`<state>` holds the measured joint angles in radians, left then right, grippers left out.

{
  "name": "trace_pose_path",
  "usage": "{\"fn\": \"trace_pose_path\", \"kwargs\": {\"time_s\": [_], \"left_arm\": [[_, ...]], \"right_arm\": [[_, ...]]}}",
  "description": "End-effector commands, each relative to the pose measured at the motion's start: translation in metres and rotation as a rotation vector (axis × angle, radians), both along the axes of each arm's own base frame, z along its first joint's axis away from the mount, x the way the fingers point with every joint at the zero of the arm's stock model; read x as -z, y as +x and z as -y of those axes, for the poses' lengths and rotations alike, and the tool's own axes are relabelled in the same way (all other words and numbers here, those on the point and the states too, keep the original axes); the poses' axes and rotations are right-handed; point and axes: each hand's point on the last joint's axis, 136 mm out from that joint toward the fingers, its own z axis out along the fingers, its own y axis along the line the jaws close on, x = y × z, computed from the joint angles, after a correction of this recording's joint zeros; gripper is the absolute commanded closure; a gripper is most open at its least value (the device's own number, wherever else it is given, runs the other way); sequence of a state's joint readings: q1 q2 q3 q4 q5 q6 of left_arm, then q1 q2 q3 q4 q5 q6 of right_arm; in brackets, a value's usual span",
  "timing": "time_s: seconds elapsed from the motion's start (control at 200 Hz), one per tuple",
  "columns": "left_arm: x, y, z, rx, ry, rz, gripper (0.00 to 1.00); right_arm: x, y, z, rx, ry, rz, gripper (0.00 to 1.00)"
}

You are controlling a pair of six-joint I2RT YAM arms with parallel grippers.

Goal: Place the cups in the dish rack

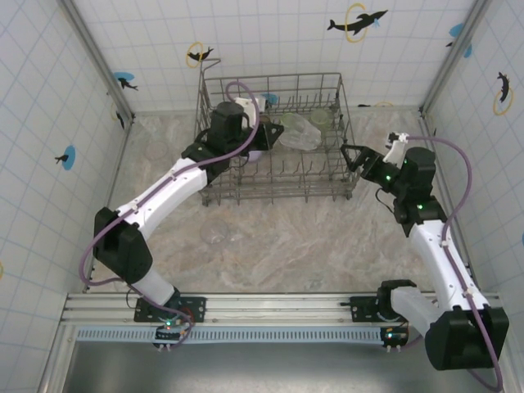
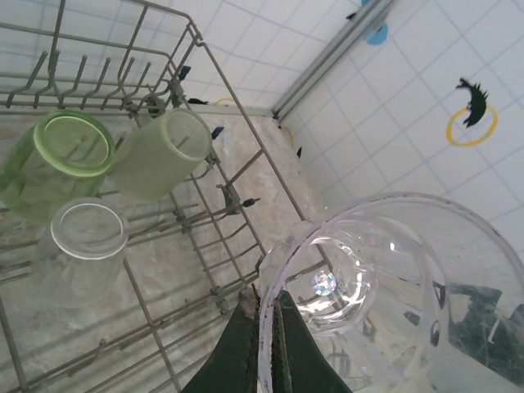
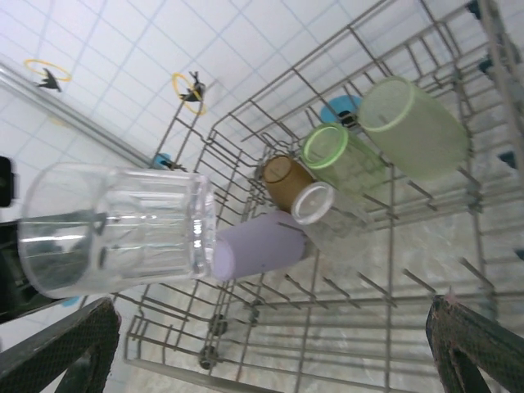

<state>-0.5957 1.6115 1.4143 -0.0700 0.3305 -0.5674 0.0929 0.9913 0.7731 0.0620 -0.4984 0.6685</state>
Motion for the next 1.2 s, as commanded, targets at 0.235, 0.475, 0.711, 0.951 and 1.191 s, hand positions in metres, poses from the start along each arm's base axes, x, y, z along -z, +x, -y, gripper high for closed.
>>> {"fn": "trace_pose_path", "kwargs": {"time_s": [0.235,0.475,0.711,0.951,1.191], "left_arm": [[-0.017,0.014,-0.034,0.064,-0.263,-0.036,1.0],[-0.025,0.016,-0.045,0.137,-0.351,-0.055,1.0],[-0.027,0.013,-0.044,0.189,-0.372,-0.056,1.0],[-0.027,0.012,-0.045,0.239,-0.403,-0.039,1.0],[-0.022,0.017,-0.042,0.271,-0.45,-0.068,1.0]], "right_arm": [[-0.024,0.012,-0.048,-0.175,0.151,0.115,0.01],[-0.034,0.021,-0.081,-0.298,0.196,0.153,0.01],[-0.047,0.03,-0.101,-0.379,0.289,0.177,0.01],[-0.071,0.034,-0.118,-0.458,0.46,0.195,0.01],[-0.073,0.045,-0.141,-0.493,0.471,0.172,0.01]]}}
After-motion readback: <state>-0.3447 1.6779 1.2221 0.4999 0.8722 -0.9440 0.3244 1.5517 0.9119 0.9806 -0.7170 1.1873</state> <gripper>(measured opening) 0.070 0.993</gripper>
